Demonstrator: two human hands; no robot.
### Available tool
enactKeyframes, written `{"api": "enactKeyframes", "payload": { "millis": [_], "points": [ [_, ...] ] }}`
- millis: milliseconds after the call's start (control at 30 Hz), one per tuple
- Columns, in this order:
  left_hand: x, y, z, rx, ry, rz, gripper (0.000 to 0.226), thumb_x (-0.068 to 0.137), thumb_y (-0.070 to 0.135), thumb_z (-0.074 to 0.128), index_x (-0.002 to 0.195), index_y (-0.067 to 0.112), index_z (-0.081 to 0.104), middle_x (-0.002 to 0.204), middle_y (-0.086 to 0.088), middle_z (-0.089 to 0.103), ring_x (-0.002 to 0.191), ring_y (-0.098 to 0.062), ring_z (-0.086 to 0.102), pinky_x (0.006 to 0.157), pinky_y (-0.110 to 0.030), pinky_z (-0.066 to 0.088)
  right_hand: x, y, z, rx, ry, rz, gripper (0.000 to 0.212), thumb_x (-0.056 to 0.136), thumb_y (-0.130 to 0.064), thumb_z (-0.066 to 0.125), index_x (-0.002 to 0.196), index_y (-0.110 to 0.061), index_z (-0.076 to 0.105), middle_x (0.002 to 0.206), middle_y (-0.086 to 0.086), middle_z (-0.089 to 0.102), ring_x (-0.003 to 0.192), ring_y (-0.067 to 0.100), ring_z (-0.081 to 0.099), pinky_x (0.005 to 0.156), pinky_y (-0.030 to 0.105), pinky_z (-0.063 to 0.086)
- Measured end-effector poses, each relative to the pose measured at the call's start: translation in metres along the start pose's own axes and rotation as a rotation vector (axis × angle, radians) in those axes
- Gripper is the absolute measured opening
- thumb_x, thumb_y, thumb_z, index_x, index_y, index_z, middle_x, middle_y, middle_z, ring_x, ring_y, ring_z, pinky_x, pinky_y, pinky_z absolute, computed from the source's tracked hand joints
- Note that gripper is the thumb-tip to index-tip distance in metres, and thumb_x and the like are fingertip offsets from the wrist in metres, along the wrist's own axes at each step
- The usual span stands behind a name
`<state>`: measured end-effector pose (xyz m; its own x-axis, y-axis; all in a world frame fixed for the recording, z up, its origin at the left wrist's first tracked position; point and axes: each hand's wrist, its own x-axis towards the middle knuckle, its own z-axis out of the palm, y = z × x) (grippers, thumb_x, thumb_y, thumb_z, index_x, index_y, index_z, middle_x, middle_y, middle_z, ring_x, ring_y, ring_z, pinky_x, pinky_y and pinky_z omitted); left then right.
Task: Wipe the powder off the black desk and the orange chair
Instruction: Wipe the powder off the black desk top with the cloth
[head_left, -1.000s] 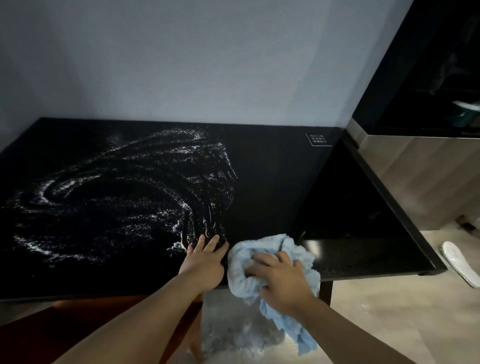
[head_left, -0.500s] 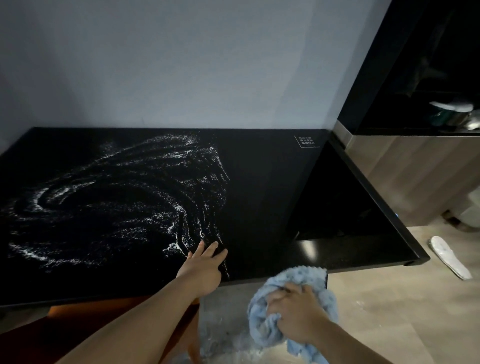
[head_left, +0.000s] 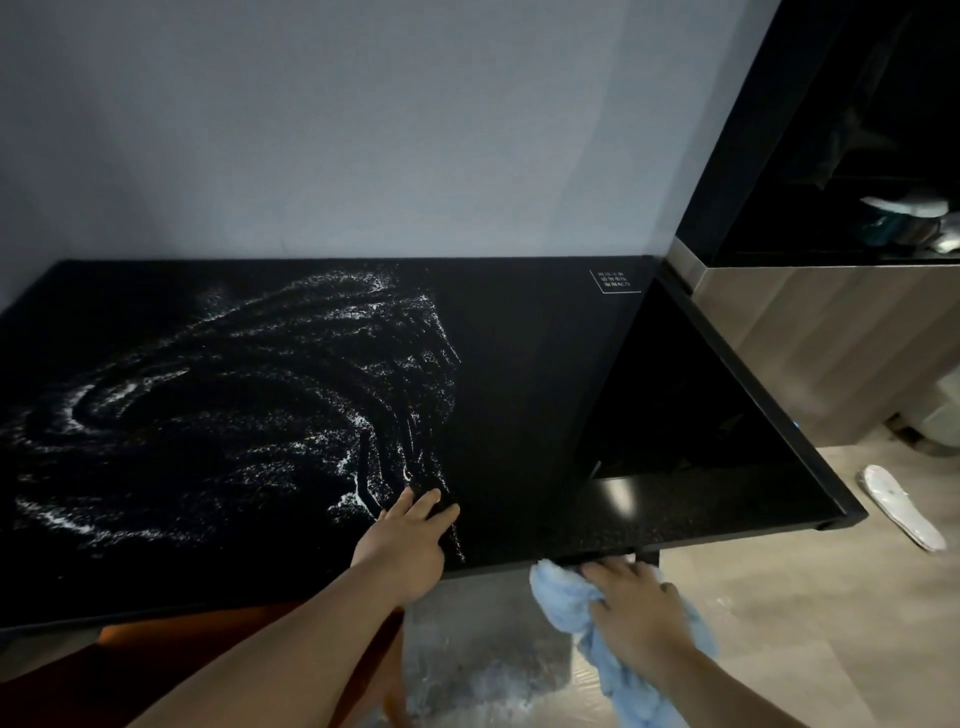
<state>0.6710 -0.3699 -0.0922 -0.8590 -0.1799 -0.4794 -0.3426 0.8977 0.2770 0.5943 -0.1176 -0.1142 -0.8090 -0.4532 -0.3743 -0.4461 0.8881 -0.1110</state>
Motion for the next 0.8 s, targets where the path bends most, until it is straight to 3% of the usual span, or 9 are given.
{"api": "enactKeyframes", "payload": {
  "millis": [233, 367, 467, 600, 667, 733, 800],
  "points": [
    [0.001, 0.000, 0.002, -0.013, 0.025, -0.011, 0.060, 0.097, 0.018, 0.032, 0.149, 0.036, 0.008, 0.159, 0.008, -0.007, 0.145, -0.020, -0.012, 0.118, -0.038, 0.015, 0.000, 0.015, -0.004, 0.006, 0.019, 0.169, 0.039, 0.092, -0.030, 0.036, 0.130, -0.039, 0.040, 0.137, -0.010, 0.043, 0.119, 0.020, 0.039, 0.093, 0.040, 0.036],
    [0.002, 0.001, -0.002, -0.031, 0.006, -0.020, 0.060, 0.097, 0.018, 0.032, 0.149, 0.035, 0.009, 0.159, 0.007, -0.007, 0.145, -0.020, -0.013, 0.119, -0.039, 0.012, 0.001, 0.007, -0.023, 0.212, -0.017, 0.118, 0.024, 0.089, -0.024, 0.041, 0.105, -0.031, 0.057, 0.113, -0.001, 0.061, 0.107, 0.021, 0.055, 0.087, 0.036, 0.039],
    [0.003, 0.002, -0.002, -0.038, 0.003, -0.018, 0.060, 0.097, 0.018, 0.033, 0.150, 0.035, 0.009, 0.159, 0.007, -0.007, 0.145, -0.021, -0.014, 0.119, -0.040, 0.009, 0.000, -0.006, -0.055, 0.355, 0.218, 0.043, 0.009, 0.086, -0.022, 0.053, 0.088, -0.021, 0.061, 0.089, 0.006, 0.067, 0.092, 0.028, 0.062, 0.076, 0.034, 0.044],
    [0.003, 0.002, -0.001, 0.069, -0.028, 0.020, 0.050, 0.099, 0.021, 0.031, 0.149, 0.022, 0.022, 0.159, 0.003, -0.004, 0.145, -0.026, -0.014, 0.119, -0.044, 0.007, 0.010, -0.029, -0.094, 0.695, 0.578, 0.087, 0.004, 0.081, -0.015, 0.054, 0.081, -0.019, 0.054, 0.075, 0.002, 0.058, 0.081, 0.032, 0.056, 0.065, 0.035, 0.037],
    [0.002, 0.003, -0.004, 0.062, -0.029, 0.013, 0.050, 0.100, 0.023, 0.029, 0.149, 0.023, 0.020, 0.159, 0.003, -0.003, 0.145, -0.027, -0.013, 0.119, -0.044, 0.008, 0.024, -0.038, -0.102, 0.564, 0.651, 0.098, 0.020, 0.082, -0.020, 0.053, 0.101, -0.019, 0.056, 0.099, 0.004, 0.060, 0.094, 0.032, 0.053, 0.077, 0.040, 0.040],
    [-0.002, 0.004, -0.005, 0.016, -0.010, 0.007, 0.055, 0.101, 0.023, 0.030, 0.151, 0.026, 0.009, 0.159, 0.003, -0.004, 0.145, -0.025, -0.011, 0.119, -0.042, 0.009, 0.037, -0.045, -0.093, 0.320, 0.406, 0.174, 0.046, 0.087, -0.037, 0.047, 0.132, -0.030, 0.039, 0.138, 0.002, 0.040, 0.119, 0.032, 0.039, 0.093, 0.049, 0.033],
    [-0.007, 0.001, -0.005, -0.032, 0.021, 0.026, 0.060, 0.100, 0.021, 0.032, 0.151, 0.022, 0.000, 0.159, 0.003, -0.005, 0.146, -0.019, -0.009, 0.119, -0.037, 0.008, 0.046, -0.056, -0.071, 0.163, 0.146, 0.215, 0.059, 0.086, -0.055, 0.041, 0.138, -0.046, 0.017, 0.154, -0.002, 0.006, 0.135, 0.034, 0.016, 0.101, 0.062, 0.021]
  ]
}}
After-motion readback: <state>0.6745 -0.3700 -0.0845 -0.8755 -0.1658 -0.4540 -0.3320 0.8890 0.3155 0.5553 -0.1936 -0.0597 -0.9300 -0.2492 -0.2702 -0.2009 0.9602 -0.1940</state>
